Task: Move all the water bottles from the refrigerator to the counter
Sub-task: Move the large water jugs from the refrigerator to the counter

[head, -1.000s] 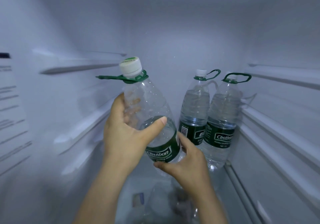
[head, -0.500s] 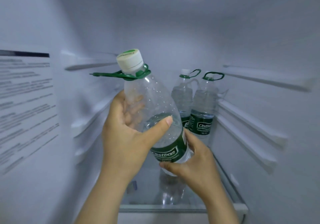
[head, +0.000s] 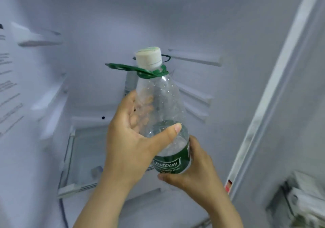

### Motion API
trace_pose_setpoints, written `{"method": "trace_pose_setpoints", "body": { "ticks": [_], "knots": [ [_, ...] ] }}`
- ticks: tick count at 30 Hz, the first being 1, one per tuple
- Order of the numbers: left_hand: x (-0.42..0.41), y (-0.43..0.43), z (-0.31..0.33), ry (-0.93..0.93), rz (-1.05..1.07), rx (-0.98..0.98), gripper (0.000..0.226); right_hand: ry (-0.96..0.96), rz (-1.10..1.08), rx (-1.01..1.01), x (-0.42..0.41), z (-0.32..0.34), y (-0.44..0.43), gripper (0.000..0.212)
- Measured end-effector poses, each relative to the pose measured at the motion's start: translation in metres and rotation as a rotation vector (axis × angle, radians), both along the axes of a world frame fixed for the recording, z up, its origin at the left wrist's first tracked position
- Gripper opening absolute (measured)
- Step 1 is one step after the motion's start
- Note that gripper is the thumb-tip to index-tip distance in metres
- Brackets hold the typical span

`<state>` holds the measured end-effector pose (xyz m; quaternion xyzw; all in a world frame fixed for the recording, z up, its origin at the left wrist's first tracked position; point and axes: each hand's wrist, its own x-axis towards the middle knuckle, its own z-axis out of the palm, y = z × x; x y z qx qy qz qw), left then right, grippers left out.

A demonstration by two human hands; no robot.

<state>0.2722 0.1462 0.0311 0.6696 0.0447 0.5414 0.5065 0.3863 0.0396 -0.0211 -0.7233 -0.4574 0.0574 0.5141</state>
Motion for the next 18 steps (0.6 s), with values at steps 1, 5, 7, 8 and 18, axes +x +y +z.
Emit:
{"method": "trace_pose_setpoints", "body": {
  "ticks": [1, 5, 7, 8, 18],
  "knots": [
    [0.003, -0.007, -0.001, 0.004, -0.033, -0.002, 0.068, 0.003, -0.026, -0.005, -0.001, -0.001, -0.010, 0.083],
    [0.013, -0.036, 0.001, 0.009, -0.159, 0.004, 0.068, 0.027, -0.134, -0.022, -0.005, 0.001, -0.051, 0.081],
    [0.018, -0.052, 0.002, 0.010, -0.210, 0.008, 0.067, 0.034, -0.186, -0.028, -0.006, 0.002, -0.072, 0.082],
    [0.021, -0.059, 0.003, 0.011, -0.231, 0.011, 0.067, 0.045, -0.208, -0.034, -0.007, 0.002, -0.083, 0.082],
    [0.037, -0.162, 0.003, 0.071, -0.352, 0.045, 0.060, 0.149, -0.342, -0.006, -0.033, -0.007, -0.195, 0.079]
  ]
}}
